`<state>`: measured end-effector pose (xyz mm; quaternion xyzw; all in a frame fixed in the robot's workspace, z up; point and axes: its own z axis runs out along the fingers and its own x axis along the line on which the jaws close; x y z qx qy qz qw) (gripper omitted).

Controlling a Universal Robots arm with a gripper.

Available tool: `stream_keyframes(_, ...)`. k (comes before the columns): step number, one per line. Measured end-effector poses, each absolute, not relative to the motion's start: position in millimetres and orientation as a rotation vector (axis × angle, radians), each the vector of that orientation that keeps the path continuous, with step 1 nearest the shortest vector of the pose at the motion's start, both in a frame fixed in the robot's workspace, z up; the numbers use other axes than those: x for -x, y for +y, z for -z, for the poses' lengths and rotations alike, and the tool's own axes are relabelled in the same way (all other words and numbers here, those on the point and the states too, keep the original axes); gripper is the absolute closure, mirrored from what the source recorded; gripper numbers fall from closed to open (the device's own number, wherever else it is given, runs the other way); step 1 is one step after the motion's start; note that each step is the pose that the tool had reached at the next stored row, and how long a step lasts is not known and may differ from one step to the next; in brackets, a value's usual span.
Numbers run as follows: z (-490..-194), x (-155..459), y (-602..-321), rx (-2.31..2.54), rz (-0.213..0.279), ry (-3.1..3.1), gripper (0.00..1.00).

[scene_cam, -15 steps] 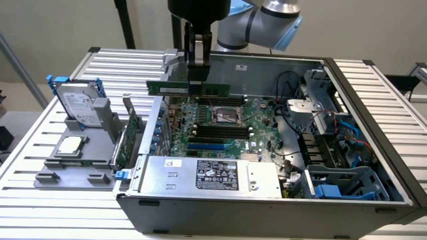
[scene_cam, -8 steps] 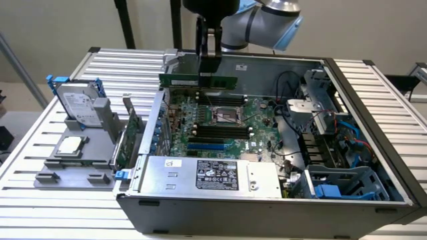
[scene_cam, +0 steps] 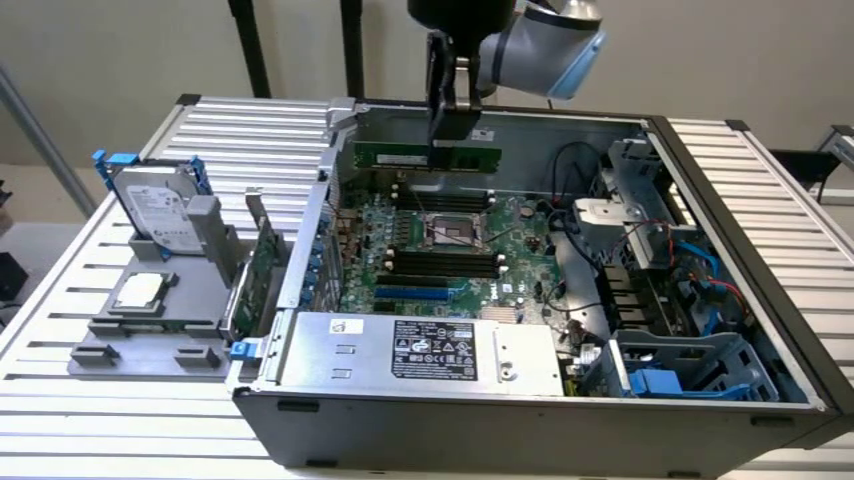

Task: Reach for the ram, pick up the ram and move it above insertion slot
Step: 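Pick up the ram and move it above insertion slot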

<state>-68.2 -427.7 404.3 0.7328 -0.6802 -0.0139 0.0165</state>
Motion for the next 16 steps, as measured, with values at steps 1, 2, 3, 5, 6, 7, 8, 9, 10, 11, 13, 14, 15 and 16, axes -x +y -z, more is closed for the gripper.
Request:
stream_keyframes(1,-403,64,-425,-2.278,0.043,-2.115,0.86)
stream_keyframes(2,-402,60,-423,-2.278,0.043,-2.115,0.86)
stream_keyframes(3,-401,57,-420,-2.278,0.043,-2.115,0.86)
stream_keyframes(5,-399,49,-416,-2.278,0.043,-2.115,0.86)
stream_keyframes(6,-398,46,-414,-2.278,0.043,-2.115,0.86)
stream_keyframes(7,-397,42,-412,-2.278,0.043,-2.115,0.86)
stream_keyframes(8,-396,38,-411,-2.278,0.043,-2.115,0.86)
stream_keyframes(9,-395,35,-410,-2.278,0.043,-2.115,0.86)
stream_keyframes(10,-393,32,-408,-2.278,0.043,-2.115,0.86)
stream_keyframes(11,-392,30,-407,-2.279,0.044,-2.115,0.86)
stream_keyframes(13,-391,28,-407,-2.281,0.050,-2.118,0.86)
stream_keyframes(14,-390,27,-407,-2.283,0.055,-2.121,0.86)
stream_keyframes(15,-390,27,-407,-2.285,0.061,-2.125,0.86)
stream_keyframes(16,-389,26,-407,-2.285,0.067,-2.132,0.86)
